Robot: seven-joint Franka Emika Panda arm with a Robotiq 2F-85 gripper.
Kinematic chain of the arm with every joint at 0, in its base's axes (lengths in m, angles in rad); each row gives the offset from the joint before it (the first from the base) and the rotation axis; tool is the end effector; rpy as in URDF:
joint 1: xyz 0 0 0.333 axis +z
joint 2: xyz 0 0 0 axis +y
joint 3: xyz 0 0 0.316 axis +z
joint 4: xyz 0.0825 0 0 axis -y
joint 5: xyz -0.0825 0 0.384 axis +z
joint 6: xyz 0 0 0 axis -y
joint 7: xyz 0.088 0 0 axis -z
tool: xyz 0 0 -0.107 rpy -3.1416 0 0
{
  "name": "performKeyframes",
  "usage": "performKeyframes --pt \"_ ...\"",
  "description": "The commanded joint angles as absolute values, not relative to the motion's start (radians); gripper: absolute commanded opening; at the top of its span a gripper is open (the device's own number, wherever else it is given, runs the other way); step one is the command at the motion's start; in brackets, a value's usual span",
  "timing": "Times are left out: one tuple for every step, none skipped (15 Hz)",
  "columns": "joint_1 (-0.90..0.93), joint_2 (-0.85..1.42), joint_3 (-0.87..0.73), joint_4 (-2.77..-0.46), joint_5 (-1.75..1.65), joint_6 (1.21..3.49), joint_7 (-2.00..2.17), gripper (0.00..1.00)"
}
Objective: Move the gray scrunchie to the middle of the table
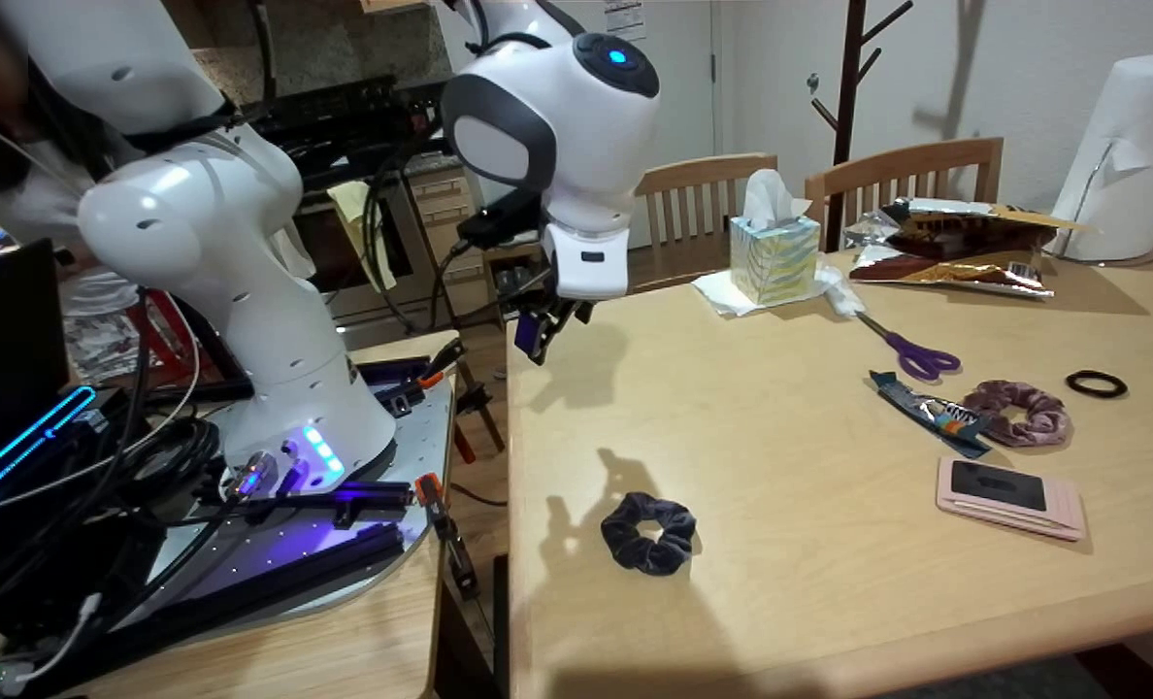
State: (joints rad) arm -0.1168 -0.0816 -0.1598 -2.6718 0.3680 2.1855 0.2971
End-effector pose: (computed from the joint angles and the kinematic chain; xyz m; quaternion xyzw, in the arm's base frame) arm 0.3586 -0.0866 0.2389 -0.8855 0.3988 0.2003 0.1293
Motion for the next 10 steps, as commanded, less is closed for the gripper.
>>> performKeyframes --pt "-0.137 -0.100 -0.134 -2.684 0.192 2.152 0.526 1.00" --pt "-0.129 -0.079 -0.146 -2.673 0.264 2.174 0.416 1.00" --pt "-0.130 -0.079 -0.144 -2.673 0.233 2.168 0.461 1.00" --pt "-0.130 -0.079 -0.141 -2.673 0.223 2.165 0.480 1.00" --pt "-0.130 -0.079 -0.140 -2.673 0.222 2.165 0.487 1.00" --pt "-0.127 -0.067 -0.133 -2.666 0.196 2.189 0.513 1.00" --pt "-0.129 -0.052 -0.126 -2.660 0.141 2.222 0.547 1.00" --pt "-0.134 -0.043 -0.124 -2.659 0.096 2.245 0.600 1.00" --pt "-0.140 -0.031 -0.126 -2.654 0.041 2.255 0.646 1.00" --pt "-0.145 -0.019 -0.129 -2.648 -0.018 2.262 0.713 1.00"
